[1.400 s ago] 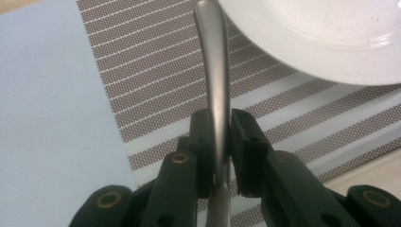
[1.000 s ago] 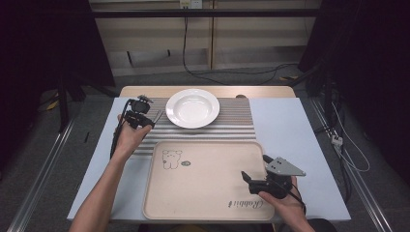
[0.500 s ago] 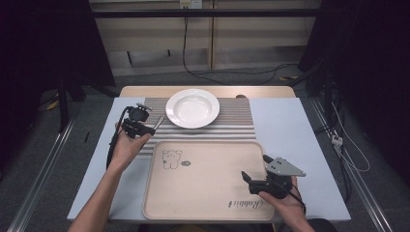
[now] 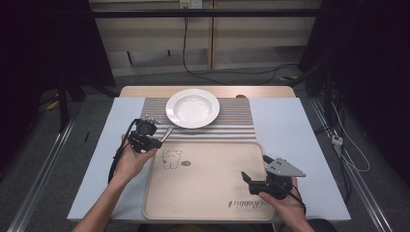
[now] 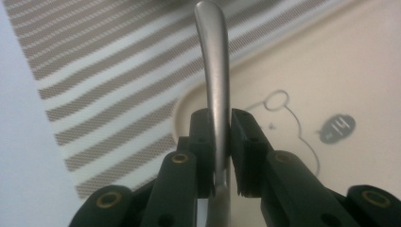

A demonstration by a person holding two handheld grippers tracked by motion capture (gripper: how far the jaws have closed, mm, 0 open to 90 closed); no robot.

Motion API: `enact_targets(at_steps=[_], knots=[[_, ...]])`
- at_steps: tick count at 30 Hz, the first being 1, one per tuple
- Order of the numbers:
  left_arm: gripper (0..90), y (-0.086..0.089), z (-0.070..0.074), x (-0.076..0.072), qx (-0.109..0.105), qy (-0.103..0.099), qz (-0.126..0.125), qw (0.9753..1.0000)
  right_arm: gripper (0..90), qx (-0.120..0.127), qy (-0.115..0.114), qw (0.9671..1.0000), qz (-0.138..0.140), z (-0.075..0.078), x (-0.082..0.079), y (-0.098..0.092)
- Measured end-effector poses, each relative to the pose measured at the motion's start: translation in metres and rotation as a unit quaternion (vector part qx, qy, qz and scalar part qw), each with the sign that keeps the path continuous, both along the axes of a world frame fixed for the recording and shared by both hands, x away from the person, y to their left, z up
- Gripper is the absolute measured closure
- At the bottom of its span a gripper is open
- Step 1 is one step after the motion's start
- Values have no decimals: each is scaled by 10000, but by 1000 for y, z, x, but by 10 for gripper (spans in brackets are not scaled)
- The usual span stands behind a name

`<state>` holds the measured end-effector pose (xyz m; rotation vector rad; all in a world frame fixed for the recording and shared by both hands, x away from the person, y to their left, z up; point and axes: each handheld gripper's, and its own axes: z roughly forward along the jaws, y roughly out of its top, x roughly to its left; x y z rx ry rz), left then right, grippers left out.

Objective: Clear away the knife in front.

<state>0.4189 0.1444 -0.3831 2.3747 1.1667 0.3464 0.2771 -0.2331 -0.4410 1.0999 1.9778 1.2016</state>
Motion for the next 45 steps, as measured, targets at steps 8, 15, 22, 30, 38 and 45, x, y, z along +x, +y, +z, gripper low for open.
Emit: enact_targets(at_steps=[8, 15, 22, 30, 38, 45], knots=[[799, -19, -2, -14, 59, 76, -135, 9999, 83, -5, 6, 10000, -1, 0, 0, 0], [799, -34, -14, -23, -33, 238, -312, 9992, 83, -7, 0, 10000, -1, 0, 0, 0], [799, -42, -22, -31, -50, 345, -353, 9988, 82, -21, 7, 10000, 9, 0, 0, 1], [798, -55, -34, -33, 10, 399, -376, 9985, 82, -29, -1, 10000, 22, 0, -1, 1], [797, -58, -41, -33, -11, 375, -329, 9988, 82, -29, -12, 10000, 30, 0, -1, 1], [632, -51, -38, -31, -258, 341, -405, 9983, 82, -50, -6, 10000, 47, 0, -1, 2]])
